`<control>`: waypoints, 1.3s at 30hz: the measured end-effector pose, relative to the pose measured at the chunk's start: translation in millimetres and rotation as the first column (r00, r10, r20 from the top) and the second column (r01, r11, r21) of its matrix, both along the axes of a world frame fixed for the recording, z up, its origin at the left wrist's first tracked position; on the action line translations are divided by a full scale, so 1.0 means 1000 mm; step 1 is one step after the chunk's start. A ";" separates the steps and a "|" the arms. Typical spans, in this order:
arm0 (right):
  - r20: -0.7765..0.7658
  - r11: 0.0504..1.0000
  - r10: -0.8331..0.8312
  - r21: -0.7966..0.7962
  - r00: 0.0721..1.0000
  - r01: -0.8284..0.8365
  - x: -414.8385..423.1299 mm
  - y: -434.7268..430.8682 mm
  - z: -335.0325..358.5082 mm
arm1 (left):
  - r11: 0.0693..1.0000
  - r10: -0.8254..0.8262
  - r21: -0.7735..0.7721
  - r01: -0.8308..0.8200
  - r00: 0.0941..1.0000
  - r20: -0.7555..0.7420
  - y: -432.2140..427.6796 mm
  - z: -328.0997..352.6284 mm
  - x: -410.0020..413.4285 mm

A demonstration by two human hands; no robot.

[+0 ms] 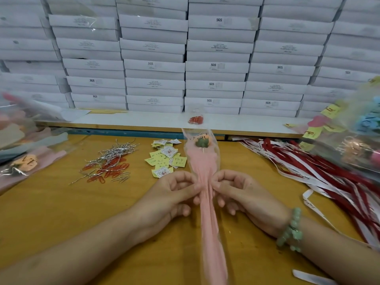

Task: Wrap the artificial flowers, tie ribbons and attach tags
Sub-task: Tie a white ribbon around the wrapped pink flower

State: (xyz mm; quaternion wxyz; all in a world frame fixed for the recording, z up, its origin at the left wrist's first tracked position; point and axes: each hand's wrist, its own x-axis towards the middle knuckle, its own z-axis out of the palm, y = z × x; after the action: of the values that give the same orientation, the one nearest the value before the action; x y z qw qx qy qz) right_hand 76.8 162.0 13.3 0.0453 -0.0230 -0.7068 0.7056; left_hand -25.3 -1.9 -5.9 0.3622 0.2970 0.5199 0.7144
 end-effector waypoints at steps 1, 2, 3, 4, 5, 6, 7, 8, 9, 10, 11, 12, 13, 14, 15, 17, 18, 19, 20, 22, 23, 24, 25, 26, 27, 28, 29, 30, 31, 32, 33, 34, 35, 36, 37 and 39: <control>0.003 1.000 -0.001 -0.007 1.000 0.001 0.000 0.000 0.000 | 1.000 -0.017 -0.002 0.017 1.000 0.003 -0.001 0.000 0.000; 0.006 1.000 -0.002 -0.014 1.000 0.002 0.000 0.001 -0.001 | 1.000 -0.029 -0.007 0.029 1.000 0.002 -0.001 0.001 0.000; 0.008 1.000 -0.002 -0.019 1.000 0.002 0.000 0.001 -0.001 | 0.999 -0.033 -0.017 0.033 0.999 -0.002 -0.002 0.001 0.000; 0.009 1.000 -0.001 -0.021 1.000 0.001 -0.001 0.001 -0.001 | 0.999 -0.033 -0.030 0.033 0.999 -0.005 -0.002 0.001 0.000; 0.009 1.000 0.001 -0.019 1.000 -0.001 -0.001 0.001 -0.001 | 0.999 -0.035 -0.039 0.034 0.999 -0.004 -0.002 0.002 -0.001; 0.009 1.000 0.003 -0.016 1.000 -0.003 -0.001 0.000 -0.002 | 0.998 -0.039 -0.044 0.039 0.999 0.000 -0.002 0.001 -0.001; 0.007 1.000 0.007 -0.012 1.000 -0.007 -0.001 0.000 -0.002 | 0.998 -0.044 -0.047 0.044 0.999 0.004 -0.002 0.002 -0.001; 0.005 1.000 0.012 -0.007 1.000 -0.012 -0.001 0.000 -0.002 | 0.998 -0.045 -0.050 0.046 0.999 0.006 -0.002 0.002 -0.002; 0.001 1.000 0.018 -0.003 1.000 -0.018 -0.001 0.000 -0.002 | 0.998 -0.045 -0.053 0.045 0.999 0.008 -0.002 0.002 -0.002; -0.002 1.000 0.024 -0.002 1.000 -0.024 -0.001 0.000 -0.002 | 0.998 -0.044 -0.052 0.045 0.999 0.012 -0.002 0.003 -0.002; -0.005 1.000 0.028 -0.004 1.000 -0.028 -0.001 0.001 -0.002 | 0.998 -0.046 -0.045 0.047 0.999 0.018 -0.002 0.003 -0.002; -0.008 0.999 0.032 -0.010 0.999 -0.032 0.000 0.001 -0.002 | 0.998 -0.050 -0.034 0.051 0.998 0.025 -0.002 0.003 -0.002; -0.012 0.999 0.036 -0.018 0.999 -0.036 0.000 0.002 -0.002 | 0.998 -0.055 -0.022 0.056 0.998 0.030 -0.002 0.003 -0.002; -0.015 0.999 0.040 -0.025 0.999 -0.040 0.000 0.002 -0.002 | 0.998 -0.060 -0.012 0.060 0.998 0.031 -0.002 0.003 -0.001; -0.018 0.999 0.045 -0.027 0.999 -0.045 0.000 0.003 -0.002 | 0.998 -0.064 -0.003 0.064 0.998 0.028 -0.002 0.002 -0.001; -0.026 0.998 0.054 -0.018 0.998 -0.055 0.000 0.003 -0.002 | 0.998 -0.067 0.013 0.067 0.997 0.025 -0.003 0.002 -0.001; -0.030 0.998 0.058 -0.012 0.998 -0.059 0.000 0.003 -0.002 | 0.998 -0.068 0.016 0.068 0.997 0.027 -0.003 0.001 -0.001; -0.033 0.998 0.062 -0.007 0.998 -0.062 0.000 0.003 -0.002 | 0.998 -0.068 0.016 0.068 0.997 0.026 -0.003 0.001 -0.001; -0.035 0.998 0.064 -0.005 0.997 -0.064 0.000 0.003 -0.002 | 0.998 -0.068 0.013 0.068 0.997 0.024 -0.002 0.000 -0.001; -0.036 0.998 0.059 -0.003 0.998 -0.060 0.000 0.003 -0.003 | 0.998 -0.065 0.013 0.064 0.998 0.019 -0.001 0.000 -0.001; -0.037 0.998 0.056 -0.003 0.998 -0.056 0.000 0.003 -0.003 | 0.998 -0.064 0.017 0.064 0.998 0.017 -0.001 0.000 0.000; -0.038 0.999 0.053 -0.002 0.998 -0.054 0.000 0.003 -0.003 | 0.998 -0.067 0.023 0.066 0.998 0.010 -0.001 0.000 0.000; -0.040 0.999 0.053 0.000 0.998 -0.053 0.000 0.003 -0.003 | 0.997 -0.072 0.029 0.072 0.997 0.000 -0.001 0.001 0.000; -0.041 0.999 0.053 0.001 0.998 -0.053 0.000 0.003 -0.004 | 0.997 -0.076 0.033 0.076 0.997 -0.011 -0.001 0.001 0.001; -0.042 0.999 0.053 0.000 0.998 -0.053 0.000 0.002 -0.003 | 0.996 -0.077 0.034 0.078 0.997 -0.023 -0.002 0.001 0.001; -0.041 0.999 0.051 -0.003 0.998 -0.051 0.000 0.002 -0.003 | 0.996 -0.077 0.033 0.078 0.996 -0.033 -0.002 0.001 0.002; -0.038 0.999 0.046 -0.008 0.998 -0.046 0.000 0.002 -0.004 | 0.996 -0.079 0.033 0.080 0.996 -0.040 -0.002 0.001 0.002; -0.035 0.999 0.040 -0.014 0.999 -0.041 -0.001 0.002 -0.004 | 0.996 -0.083 0.032 0.084 0.996 -0.044 -0.002 0.002 0.002; -0.031 0.999 0.038 -0.019 0.999 -0.038 -0.001 0.002 -0.004 | 0.996 -0.089 0.029 0.090 0.995 -0.048 -0.003 0.002 0.002; -0.027 0.999 0.039 -0.021 0.999 -0.040 -0.001 0.003 -0.004 | 0.995 -0.093 0.024 0.094 0.994 -0.054 -0.003 0.003 0.003; -0.023 0.999 0.045 -0.021 0.999 -0.045 -0.001 0.003 -0.004 | 0.995 -0.095 0.019 0.096 0.994 -0.056 -0.003 0.003 0.003; -0.019 0.998 0.052 -0.020 0.998 -0.052 -0.002 0.003 -0.004 | 0.995 -0.095 0.013 0.096 0.994 -0.057 -0.003 0.003 0.003; -0.014 0.998 0.059 -0.018 0.998 -0.059 -0.002 0.003 -0.003 | 0.996 -0.093 0.007 0.094 0.994 -0.057 -0.003 0.004 0.004; -0.009 0.998 0.064 -0.013 0.998 -0.064 -0.002 0.003 -0.003 | 0.996 -0.090 0.000 0.090 0.994 -0.060 -0.003 0.004 0.004; -0.005 0.998 0.067 -0.007 0.998 -0.067 -0.002 0.004 -0.004 | 0.997 -0.083 -0.010 0.082 0.995 -0.064 -0.002 0.004 0.004; 0.002 0.998 0.067 -0.007 0.998 -0.067 -0.003 0.005 -0.004 | 0.997 -0.066 -0.032 0.064 0.996 -0.066 -0.002 0.004 0.005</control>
State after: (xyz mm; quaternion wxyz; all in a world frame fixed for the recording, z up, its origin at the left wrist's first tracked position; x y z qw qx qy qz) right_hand 74.1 166.7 8.9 0.0208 0.0000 -0.7047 0.7092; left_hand -20.3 -3.6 -1.5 0.3718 0.3322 0.5324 0.6841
